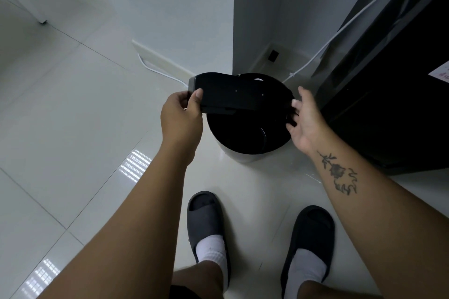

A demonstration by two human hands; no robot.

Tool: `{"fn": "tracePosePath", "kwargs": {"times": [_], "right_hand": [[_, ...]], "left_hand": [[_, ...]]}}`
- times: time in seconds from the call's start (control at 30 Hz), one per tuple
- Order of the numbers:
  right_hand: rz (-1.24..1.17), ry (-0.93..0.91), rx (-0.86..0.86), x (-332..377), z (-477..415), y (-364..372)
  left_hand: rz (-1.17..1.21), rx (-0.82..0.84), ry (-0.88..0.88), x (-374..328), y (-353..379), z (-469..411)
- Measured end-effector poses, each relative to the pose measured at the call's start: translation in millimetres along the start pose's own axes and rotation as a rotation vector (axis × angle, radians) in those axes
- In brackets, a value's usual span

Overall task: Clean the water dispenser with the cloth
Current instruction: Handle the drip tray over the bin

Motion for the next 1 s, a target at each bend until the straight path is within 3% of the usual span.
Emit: {"fn": "tracePosePath", "kwargs": {"times": [0.8,1.0], "right_hand": [[-0.035,0.056,0.013,-8.1,0.7,4.1],[0.042,0.040,-0.064,-9.1,-0.1,2.1]], "left_hand": [[-0.037,0.030,-0.001,-0.6,-4.4,1.0],[-0.076,0.101,-0.071,-0.4,-5.4,5.3]]}}
Point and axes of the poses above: each hand's wrist, its own z-axis away from the middle knuckle, its own y-axis out of the palm, x = y × z, the point moved 2 cm from there along -z, towards the middle knuckle, and after that the axes turned 13 degrees about -y, right-handed, at the moved point
